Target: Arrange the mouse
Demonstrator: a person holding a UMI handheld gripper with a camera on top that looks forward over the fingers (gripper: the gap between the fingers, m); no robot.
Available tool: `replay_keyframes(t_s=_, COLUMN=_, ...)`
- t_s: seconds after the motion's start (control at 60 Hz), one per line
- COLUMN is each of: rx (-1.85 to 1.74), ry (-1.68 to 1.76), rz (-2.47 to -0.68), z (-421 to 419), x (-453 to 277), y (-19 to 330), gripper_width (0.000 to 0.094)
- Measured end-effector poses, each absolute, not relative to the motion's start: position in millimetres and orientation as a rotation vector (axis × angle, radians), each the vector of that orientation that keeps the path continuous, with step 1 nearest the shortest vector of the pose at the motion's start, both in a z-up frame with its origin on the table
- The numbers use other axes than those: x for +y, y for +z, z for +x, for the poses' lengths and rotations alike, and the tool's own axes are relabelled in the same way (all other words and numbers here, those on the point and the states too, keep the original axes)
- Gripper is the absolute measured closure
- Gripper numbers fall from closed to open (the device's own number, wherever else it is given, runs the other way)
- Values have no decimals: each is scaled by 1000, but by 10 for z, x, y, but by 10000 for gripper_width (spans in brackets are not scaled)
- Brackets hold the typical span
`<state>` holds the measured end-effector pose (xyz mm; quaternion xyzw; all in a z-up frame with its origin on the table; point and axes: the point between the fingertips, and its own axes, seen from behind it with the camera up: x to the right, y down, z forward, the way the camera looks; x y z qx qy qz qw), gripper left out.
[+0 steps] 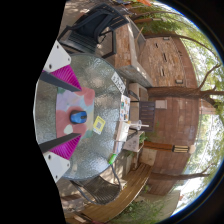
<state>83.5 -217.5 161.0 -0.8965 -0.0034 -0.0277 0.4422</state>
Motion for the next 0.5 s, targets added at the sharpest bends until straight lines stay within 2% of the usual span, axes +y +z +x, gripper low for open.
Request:
replay_keyframes(t_s=0.233, rx=0, ry=-112, rz=-2180, z=778, x=-2667, y=2078, gripper_width=83)
replay_keyframes(t_s=0.5, rx=15, ry=-111, rz=-2179, z=791, x=-2900, y=2189, gripper_width=85)
